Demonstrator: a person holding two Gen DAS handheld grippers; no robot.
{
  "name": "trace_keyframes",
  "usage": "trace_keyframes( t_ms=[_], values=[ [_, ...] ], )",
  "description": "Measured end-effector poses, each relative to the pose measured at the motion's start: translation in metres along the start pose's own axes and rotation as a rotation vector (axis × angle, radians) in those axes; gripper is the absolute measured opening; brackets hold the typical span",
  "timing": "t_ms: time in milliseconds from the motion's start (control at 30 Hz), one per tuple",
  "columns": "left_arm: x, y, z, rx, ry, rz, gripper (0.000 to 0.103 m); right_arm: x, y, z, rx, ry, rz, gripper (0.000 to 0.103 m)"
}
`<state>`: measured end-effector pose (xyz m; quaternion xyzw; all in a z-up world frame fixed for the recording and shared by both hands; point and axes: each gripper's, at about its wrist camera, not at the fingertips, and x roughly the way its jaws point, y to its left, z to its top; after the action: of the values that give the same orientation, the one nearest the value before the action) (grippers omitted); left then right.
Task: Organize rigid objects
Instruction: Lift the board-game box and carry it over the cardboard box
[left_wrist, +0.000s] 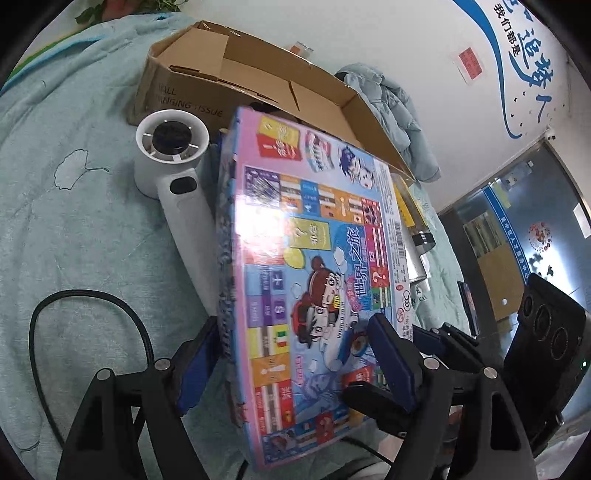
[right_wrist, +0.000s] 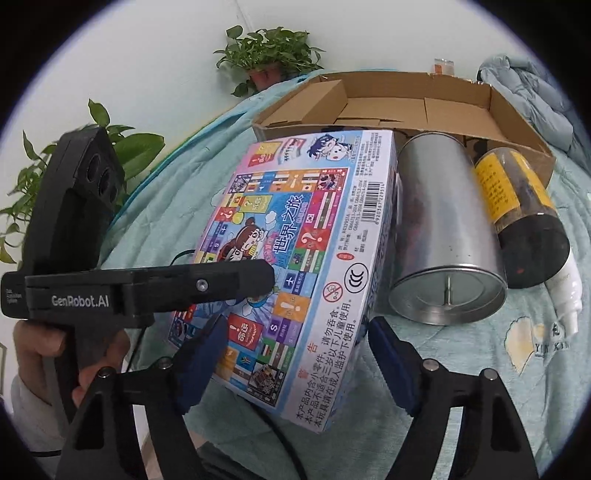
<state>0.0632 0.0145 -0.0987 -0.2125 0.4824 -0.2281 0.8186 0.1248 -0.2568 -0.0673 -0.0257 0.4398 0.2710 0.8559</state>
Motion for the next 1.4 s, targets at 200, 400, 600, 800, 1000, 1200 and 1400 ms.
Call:
trace_keyframes(
  t_ms=[200,400,600,800,1000,1200,1400],
  values=[
    [0.006,-0.010,-0.013,0.054,0.032,0.048,0.078,0.007,0.006,-0.008,-0.037,0.031,-0.045,0.078],
    [0.009,-0.016,-0.026,0.068,-0.030,0.094,0.077,0.011,0.003,-0.011,-0.026,0.020,-0.047,0.078],
    [0.010,-0.021,-0.032,0.090,-0.053,0.123,0.077,0.009,0.007,-0.013,-0.008,-0.010,-0.047,0.079],
    [0.004,-0.037,-0.033,0.113,-0.092,0.151,0.075,0.003,0.010,-0.025,0.012,-0.069,-0.048,0.077],
    [-0.018,-0.049,-0.023,0.132,-0.161,0.150,0.075,-0.009,0.015,-0.022,0.002,-0.136,-0.064,0.077],
    [-0.037,-0.066,-0.001,0.178,-0.221,0.150,0.075,-0.011,0.020,-0.018,-0.008,-0.214,-0.082,0.077],
    [-0.044,-0.086,0.034,0.232,-0.275,0.152,0.075,-0.017,0.017,-0.001,-0.025,-0.283,-0.107,0.077]
  ],
)
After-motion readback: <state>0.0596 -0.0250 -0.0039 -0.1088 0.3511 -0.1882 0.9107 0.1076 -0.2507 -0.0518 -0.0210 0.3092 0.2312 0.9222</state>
